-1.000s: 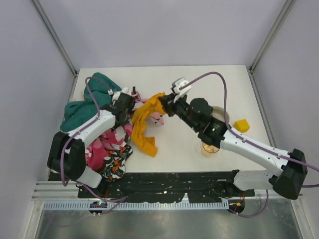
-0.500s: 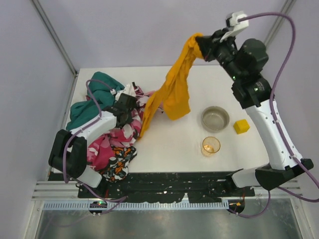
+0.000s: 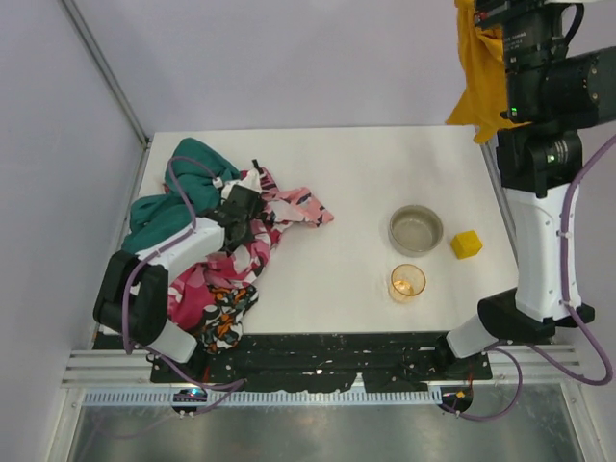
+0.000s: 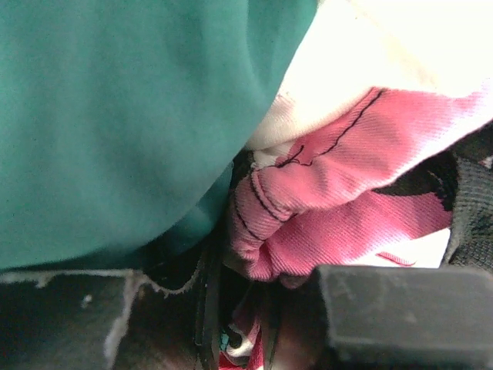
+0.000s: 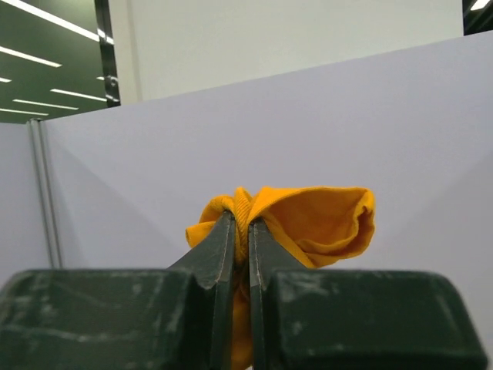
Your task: Pick out a specific cloth from the pile
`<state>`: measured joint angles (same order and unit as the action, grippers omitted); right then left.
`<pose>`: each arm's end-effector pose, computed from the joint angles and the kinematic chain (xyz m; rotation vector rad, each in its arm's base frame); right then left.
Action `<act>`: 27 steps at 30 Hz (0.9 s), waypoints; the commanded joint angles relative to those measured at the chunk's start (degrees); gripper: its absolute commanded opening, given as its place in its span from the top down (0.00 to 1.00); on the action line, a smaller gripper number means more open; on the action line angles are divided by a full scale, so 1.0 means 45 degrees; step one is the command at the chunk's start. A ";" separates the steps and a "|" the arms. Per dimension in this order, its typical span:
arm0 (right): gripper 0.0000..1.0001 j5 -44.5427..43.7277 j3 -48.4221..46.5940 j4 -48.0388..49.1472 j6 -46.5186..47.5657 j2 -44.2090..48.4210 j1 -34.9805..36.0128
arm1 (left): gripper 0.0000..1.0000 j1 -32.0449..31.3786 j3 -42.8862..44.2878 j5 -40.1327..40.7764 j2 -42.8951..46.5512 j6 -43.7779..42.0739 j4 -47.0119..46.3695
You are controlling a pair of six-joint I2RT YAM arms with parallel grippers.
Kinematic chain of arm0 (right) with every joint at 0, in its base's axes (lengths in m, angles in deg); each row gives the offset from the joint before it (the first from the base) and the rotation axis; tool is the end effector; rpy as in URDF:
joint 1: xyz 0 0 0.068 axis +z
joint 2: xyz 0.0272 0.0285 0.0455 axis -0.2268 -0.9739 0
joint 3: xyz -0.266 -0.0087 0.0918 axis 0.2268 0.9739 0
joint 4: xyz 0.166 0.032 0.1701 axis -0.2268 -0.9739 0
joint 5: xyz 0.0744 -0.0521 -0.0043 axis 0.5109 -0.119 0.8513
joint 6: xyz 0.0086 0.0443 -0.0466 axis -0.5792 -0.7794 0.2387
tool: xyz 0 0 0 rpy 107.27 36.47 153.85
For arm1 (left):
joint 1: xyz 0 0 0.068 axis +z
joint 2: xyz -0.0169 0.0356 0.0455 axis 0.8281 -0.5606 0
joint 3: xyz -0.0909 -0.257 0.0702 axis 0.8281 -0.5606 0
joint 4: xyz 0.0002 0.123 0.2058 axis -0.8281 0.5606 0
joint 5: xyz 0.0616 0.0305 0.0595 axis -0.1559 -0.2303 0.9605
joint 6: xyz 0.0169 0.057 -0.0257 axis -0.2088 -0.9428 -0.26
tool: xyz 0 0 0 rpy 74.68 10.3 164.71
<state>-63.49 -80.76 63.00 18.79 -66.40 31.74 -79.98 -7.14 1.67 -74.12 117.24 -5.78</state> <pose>0.1855 0.0621 0.6782 -0.0850 0.7733 0.3831 0.2781 -0.1030 0.2131 -0.3081 2.4738 0.1159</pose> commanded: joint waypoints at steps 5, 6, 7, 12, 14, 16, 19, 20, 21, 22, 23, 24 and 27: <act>0.95 -0.0814 -0.1295 0.1104 -0.0105 -0.2537 -0.1112 | 0.40 0.0331 -0.0571 -0.0409 0.2185 -0.1043 0.0914; 0.95 -0.0717 -0.1355 0.1124 -0.0222 -0.2811 -0.1191 | 0.32 0.0331 -0.0552 -0.0507 0.2516 -0.1102 0.0893; 0.95 -0.0600 -0.1413 0.1182 -0.0223 -0.2968 -0.1307 | 0.27 0.0311 -0.0551 -0.0624 0.2868 -0.1180 0.0893; 0.95 -0.0071 -0.1122 0.1592 -0.1022 -0.3808 -0.1777 | 0.00 0.0175 -0.1174 -0.1540 0.5268 -0.1395 0.0368; 0.95 0.0650 -0.0945 0.1904 -0.1198 -0.4159 -0.1855 | 0.00 0.0097 -0.1740 -0.2069 0.6401 -0.1513 -0.0276; 0.95 0.0905 -0.1023 0.2081 -0.1296 -0.4569 -0.1992 | 0.00 0.0076 -0.2307 -0.2440 0.7457 -0.1513 -0.0785; 0.95 0.0905 -0.1121 0.2314 -0.1395 -0.5078 -0.2129 | 0.00 0.0077 -0.3011 -0.2598 0.8669 -0.1454 -0.0982; 0.95 0.0847 -0.1140 0.2354 -0.1530 -0.5311 -0.2226 | 0.00 0.0057 -0.3167 -0.2579 0.9001 -0.1435 -0.1021; 0.95 0.0711 -0.1334 0.2316 -0.1647 -0.5488 -0.2285 | 0.00 0.0076 -0.3304 -0.2540 0.9236 -0.1396 -0.1021; 0.95 0.0690 -0.1471 0.2315 -0.1668 -0.5760 -0.2363 | 0.00 0.0077 -0.3383 -0.2539 0.9432 -0.1395 -0.1002; 0.95 0.0594 -0.1492 0.2335 -0.1649 -0.5879 -0.2402 | 0.00 0.0077 -0.3461 -0.2539 0.9608 -0.1357 -0.1001; 0.95 0.0419 -0.1473 0.2354 -0.1668 -0.6112 -0.2480 | 0.00 0.0057 -0.3500 -0.2501 0.9726 -0.1318 -0.0982; 0.95 0.0280 -0.1395 0.2180 -0.1649 -0.6504 -0.2617 | 0.00 0.0077 -0.3579 -0.2500 0.9941 -0.1317 -0.0943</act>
<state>-61.13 -84.78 68.81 12.45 -94.24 21.08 -79.52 -22.99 -8.71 -30.87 111.64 -7.23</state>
